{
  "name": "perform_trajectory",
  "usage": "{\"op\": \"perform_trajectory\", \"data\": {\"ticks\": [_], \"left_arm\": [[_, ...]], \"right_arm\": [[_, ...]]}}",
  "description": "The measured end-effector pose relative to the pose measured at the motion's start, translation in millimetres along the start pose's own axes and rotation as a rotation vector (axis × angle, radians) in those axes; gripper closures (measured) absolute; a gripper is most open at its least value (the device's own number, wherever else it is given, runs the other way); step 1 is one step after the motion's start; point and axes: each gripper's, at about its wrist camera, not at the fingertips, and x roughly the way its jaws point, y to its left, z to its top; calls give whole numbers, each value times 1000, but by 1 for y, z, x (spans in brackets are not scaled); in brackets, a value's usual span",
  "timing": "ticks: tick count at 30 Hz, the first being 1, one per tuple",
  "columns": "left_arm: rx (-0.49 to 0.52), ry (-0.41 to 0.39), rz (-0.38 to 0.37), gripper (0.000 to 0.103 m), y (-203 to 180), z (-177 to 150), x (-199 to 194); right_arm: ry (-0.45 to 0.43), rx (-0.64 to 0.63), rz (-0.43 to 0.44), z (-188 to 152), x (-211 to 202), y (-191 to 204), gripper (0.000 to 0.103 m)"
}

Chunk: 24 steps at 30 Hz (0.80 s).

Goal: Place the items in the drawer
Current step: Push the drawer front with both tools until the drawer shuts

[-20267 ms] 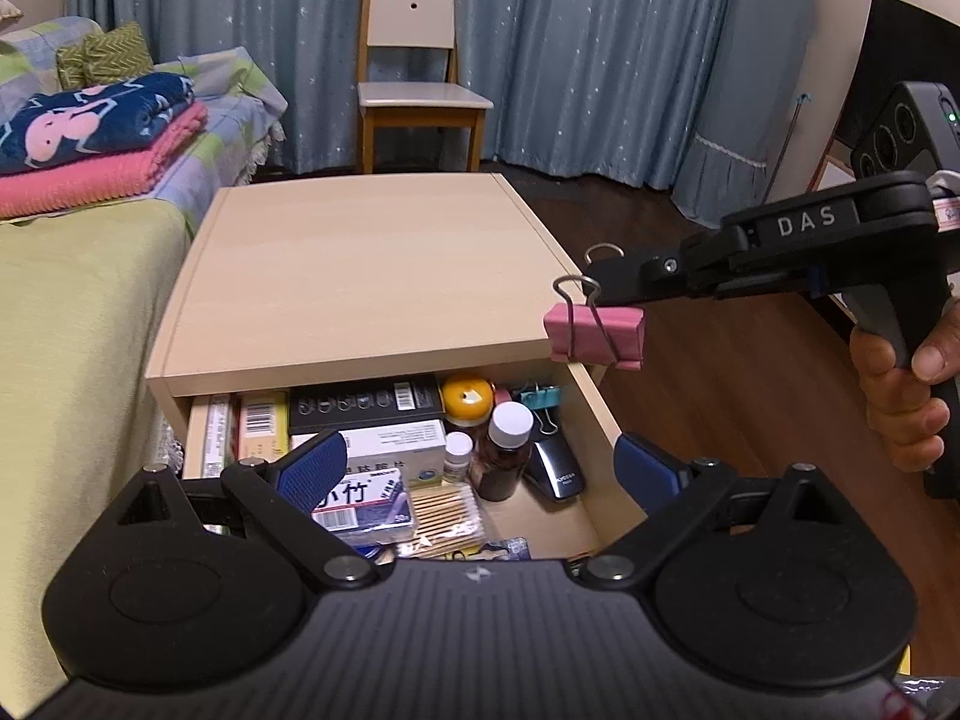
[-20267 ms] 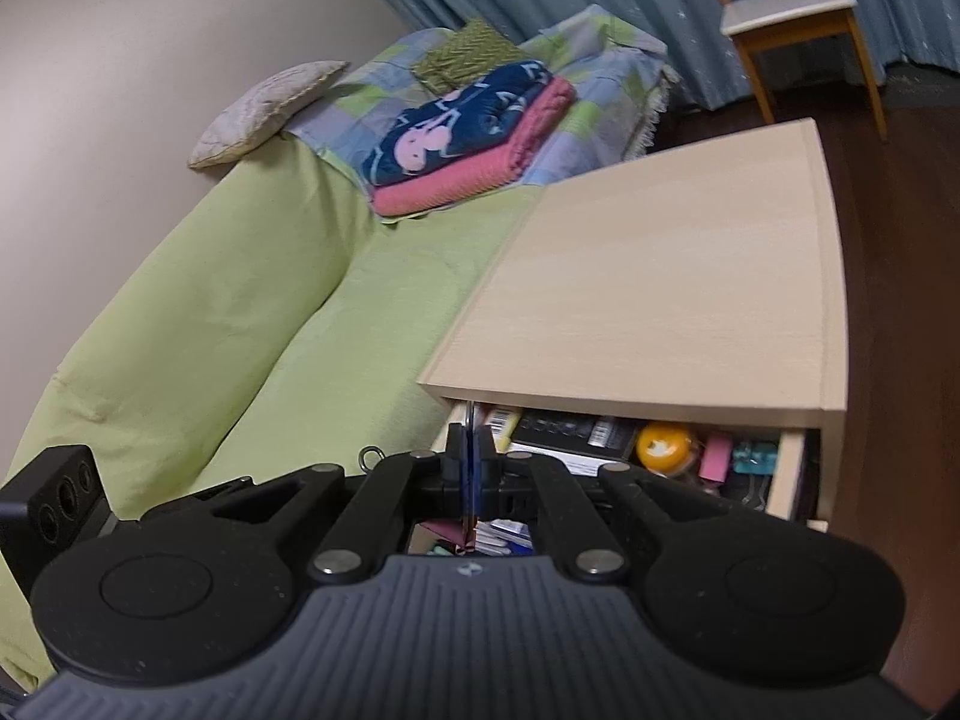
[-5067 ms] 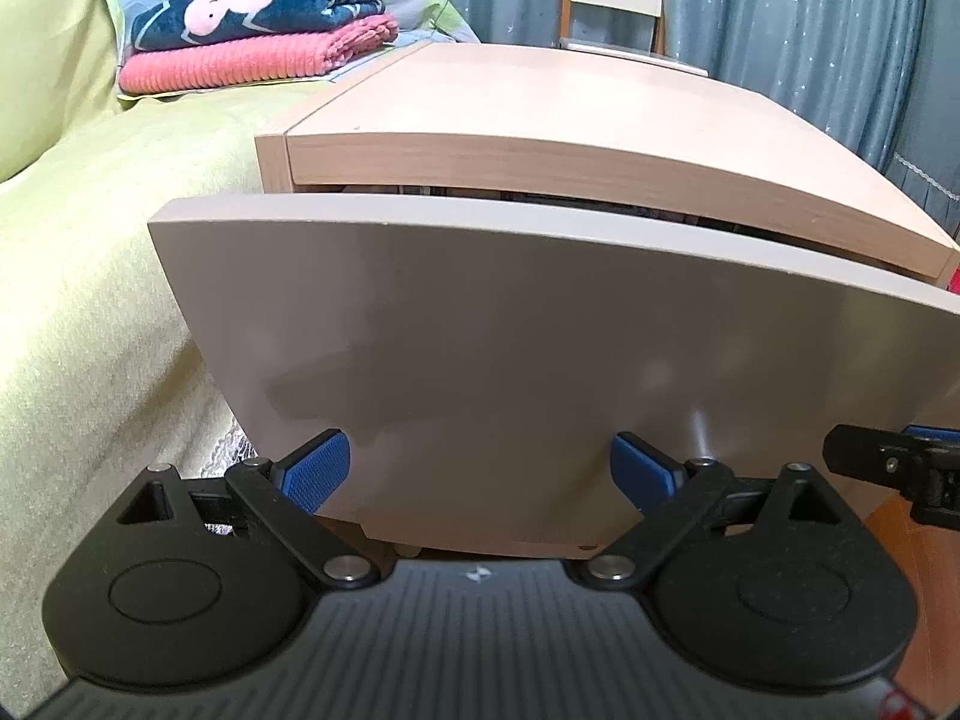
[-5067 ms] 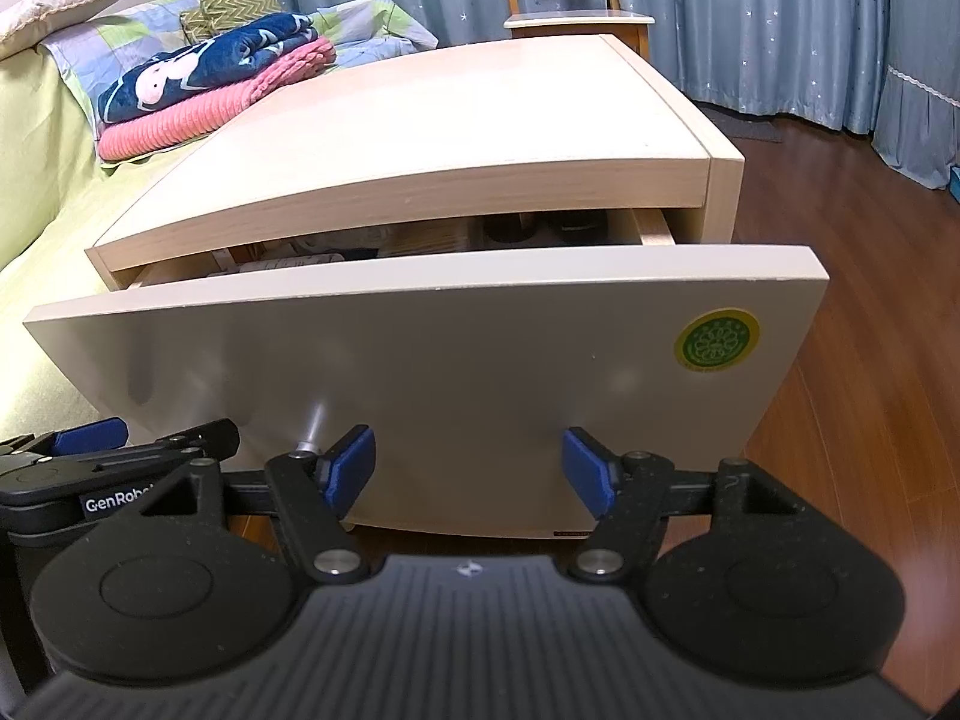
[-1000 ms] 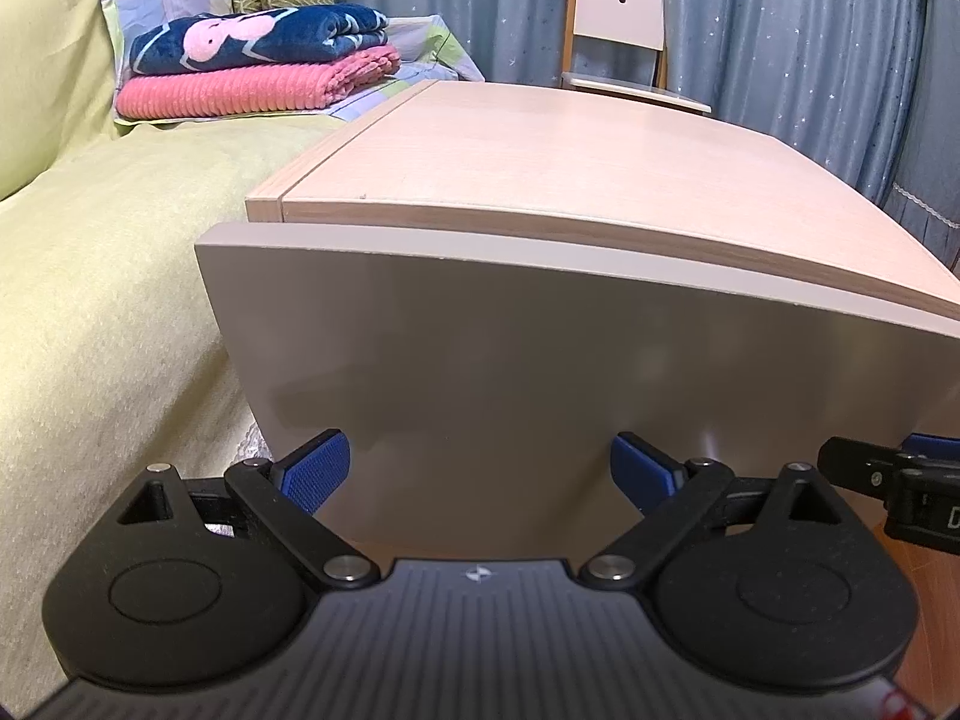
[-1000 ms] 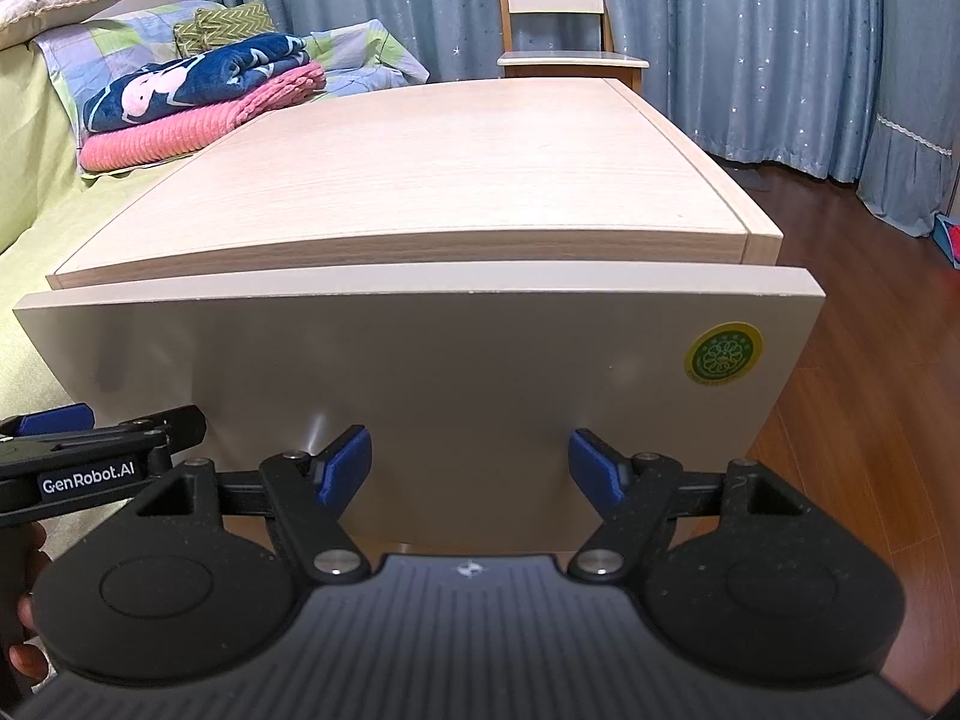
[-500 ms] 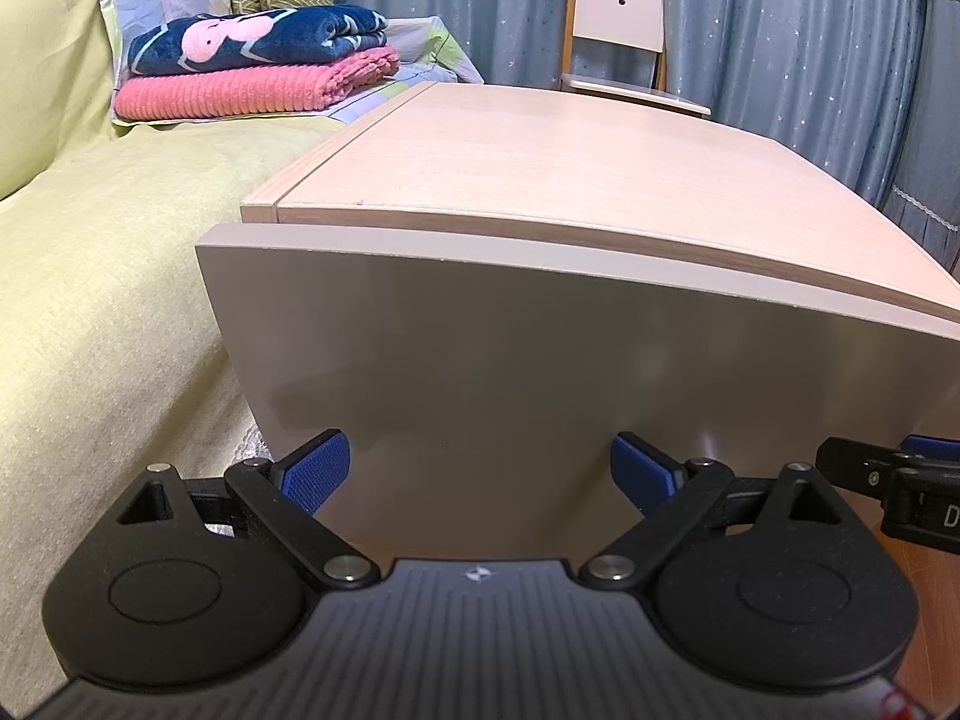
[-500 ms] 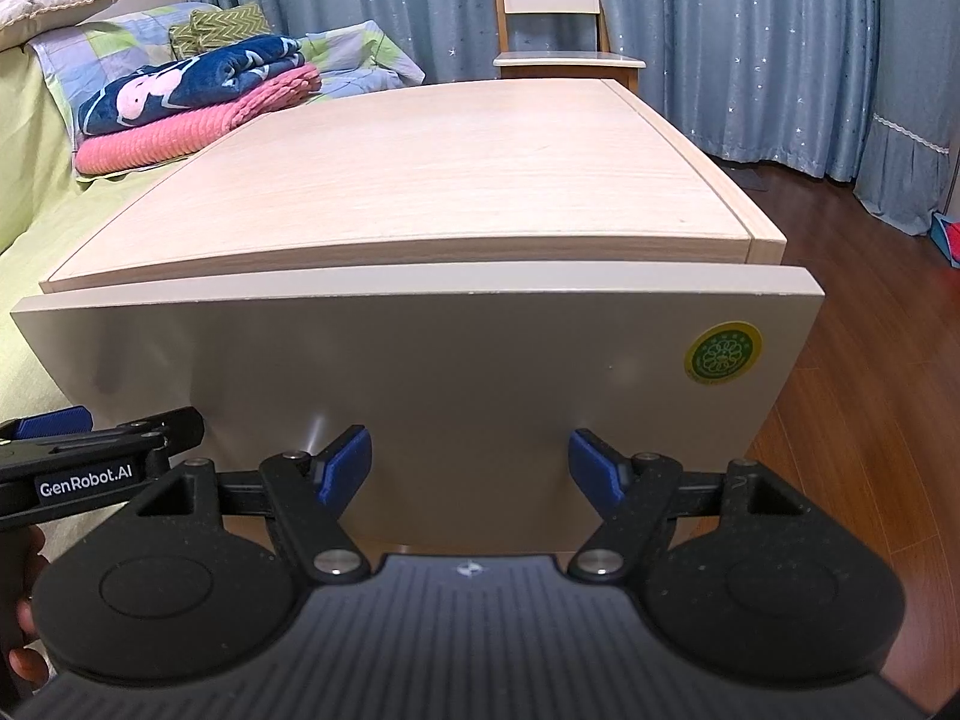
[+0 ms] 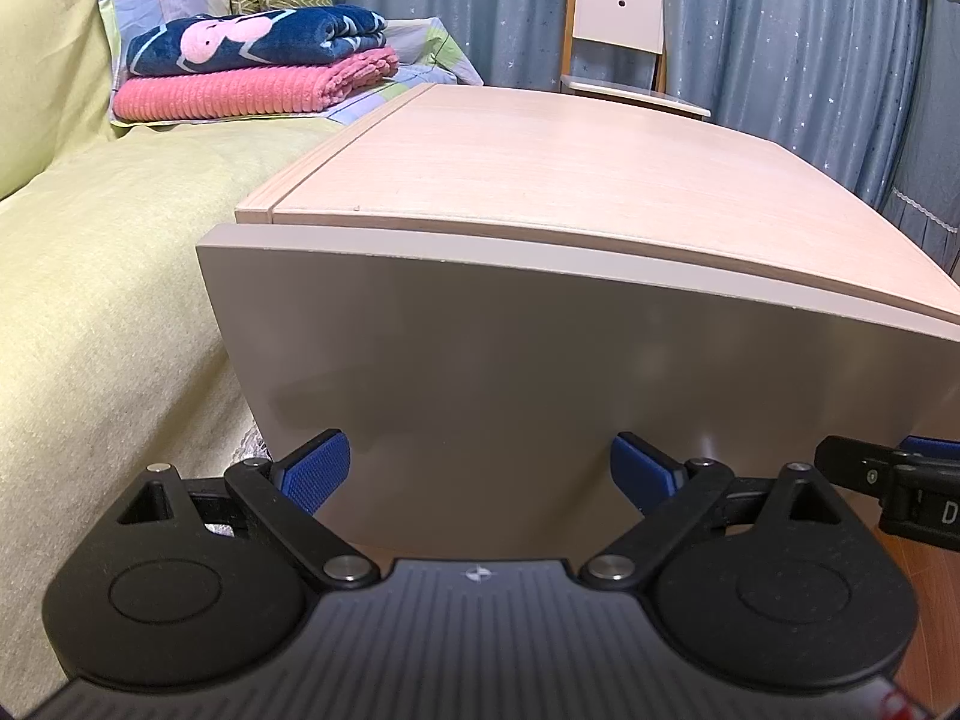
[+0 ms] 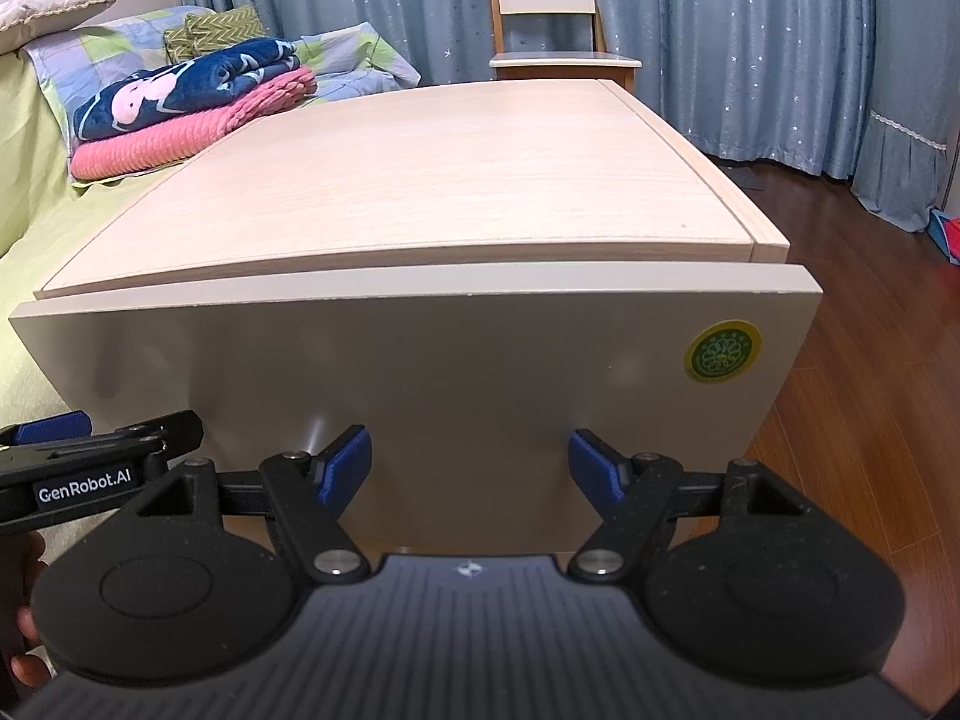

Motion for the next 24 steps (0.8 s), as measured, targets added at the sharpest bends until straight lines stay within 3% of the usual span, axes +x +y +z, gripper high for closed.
{"op": "perform_trajectory", "data": {"ticks": [24], "left_arm": [[14,-3,-19,6,0,8,10]], "right_arm": [[-2,61,-27,7,8,2,32]]}}
